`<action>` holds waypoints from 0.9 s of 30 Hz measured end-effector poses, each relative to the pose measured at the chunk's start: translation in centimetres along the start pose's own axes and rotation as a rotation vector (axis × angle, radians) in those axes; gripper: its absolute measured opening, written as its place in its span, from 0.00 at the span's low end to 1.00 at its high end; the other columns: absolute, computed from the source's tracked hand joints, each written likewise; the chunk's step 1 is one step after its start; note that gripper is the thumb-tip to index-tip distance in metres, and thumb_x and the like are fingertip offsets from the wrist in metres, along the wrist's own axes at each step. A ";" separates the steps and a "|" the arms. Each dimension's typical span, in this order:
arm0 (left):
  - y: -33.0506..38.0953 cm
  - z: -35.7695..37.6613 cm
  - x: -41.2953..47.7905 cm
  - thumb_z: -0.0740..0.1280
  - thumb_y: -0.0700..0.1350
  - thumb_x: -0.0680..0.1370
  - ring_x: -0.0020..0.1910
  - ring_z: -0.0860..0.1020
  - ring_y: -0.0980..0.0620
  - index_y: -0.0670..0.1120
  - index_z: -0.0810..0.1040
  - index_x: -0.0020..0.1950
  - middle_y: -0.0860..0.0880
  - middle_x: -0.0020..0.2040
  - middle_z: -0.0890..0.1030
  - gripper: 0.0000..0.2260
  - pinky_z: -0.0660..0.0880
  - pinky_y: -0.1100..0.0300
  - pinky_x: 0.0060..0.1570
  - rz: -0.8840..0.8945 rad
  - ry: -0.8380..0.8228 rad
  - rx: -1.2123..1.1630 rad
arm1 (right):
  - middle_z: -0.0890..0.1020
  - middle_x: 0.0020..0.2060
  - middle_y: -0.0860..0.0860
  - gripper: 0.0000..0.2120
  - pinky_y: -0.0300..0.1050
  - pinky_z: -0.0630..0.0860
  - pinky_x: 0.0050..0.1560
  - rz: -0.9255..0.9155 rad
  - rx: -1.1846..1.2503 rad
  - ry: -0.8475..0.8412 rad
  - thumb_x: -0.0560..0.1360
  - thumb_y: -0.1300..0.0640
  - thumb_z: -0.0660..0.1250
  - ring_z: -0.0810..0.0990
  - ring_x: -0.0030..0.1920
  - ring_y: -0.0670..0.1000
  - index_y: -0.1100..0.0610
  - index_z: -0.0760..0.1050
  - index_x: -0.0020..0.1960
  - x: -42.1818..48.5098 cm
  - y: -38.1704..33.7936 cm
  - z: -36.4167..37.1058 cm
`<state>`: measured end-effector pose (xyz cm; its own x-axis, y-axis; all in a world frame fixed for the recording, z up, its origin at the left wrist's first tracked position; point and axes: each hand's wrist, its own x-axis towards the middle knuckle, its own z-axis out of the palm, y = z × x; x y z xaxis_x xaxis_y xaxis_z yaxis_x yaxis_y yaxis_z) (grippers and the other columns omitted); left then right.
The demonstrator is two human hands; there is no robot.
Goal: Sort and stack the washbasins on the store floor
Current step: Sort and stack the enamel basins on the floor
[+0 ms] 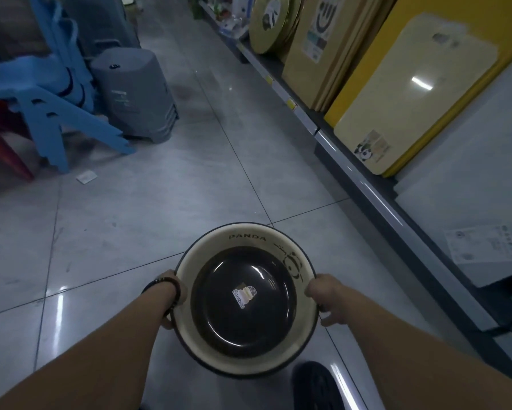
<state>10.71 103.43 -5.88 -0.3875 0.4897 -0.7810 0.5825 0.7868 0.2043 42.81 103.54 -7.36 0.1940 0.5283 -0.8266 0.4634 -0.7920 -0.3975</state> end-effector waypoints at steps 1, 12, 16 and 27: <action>0.0 0.2 0.2 0.69 0.34 0.75 0.52 0.79 0.38 0.43 0.74 0.62 0.40 0.58 0.78 0.16 0.83 0.37 0.48 -0.008 -0.019 0.024 | 0.77 0.62 0.61 0.19 0.67 0.79 0.63 0.005 -0.018 -0.003 0.81 0.61 0.63 0.77 0.63 0.64 0.56 0.71 0.71 0.2 -0.1 0.2; 0.8 -0.6 -0.4 0.65 0.44 0.83 0.54 0.80 0.38 0.37 0.68 0.75 0.36 0.64 0.77 0.22 0.81 0.47 0.51 -0.006 -0.065 0.225 | 0.74 0.69 0.62 0.40 0.53 0.78 0.54 -0.034 -0.371 0.058 0.82 0.54 0.68 0.76 0.59 0.59 0.60 0.48 0.84 0.3 -1.7 0.8; 1.0 -3.3 -3.8 0.67 0.49 0.80 0.59 0.77 0.42 0.44 0.70 0.73 0.42 0.68 0.77 0.22 0.76 0.52 0.55 0.270 0.133 0.400 | 0.79 0.58 0.58 0.25 0.49 0.83 0.53 -0.191 -0.593 0.212 0.81 0.52 0.68 0.81 0.54 0.57 0.61 0.69 0.73 -2.2 -3.0 0.4; -1.4 -2.5 -15.5 0.65 0.58 0.79 0.57 0.80 0.47 0.60 0.80 0.65 0.50 0.62 0.81 0.15 0.79 0.53 0.58 0.784 0.235 0.590 | 0.83 0.56 0.51 0.20 0.43 0.75 0.45 -0.720 -0.837 0.257 0.81 0.45 0.68 0.81 0.49 0.51 0.52 0.77 0.69 -17.6 -2.9 1.9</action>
<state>14.09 95.64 7.45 0.1625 0.9008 -0.4028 0.9694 -0.0695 0.2355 36.41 95.99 7.56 -0.2244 0.9021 -0.3685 0.9531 0.1243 -0.2760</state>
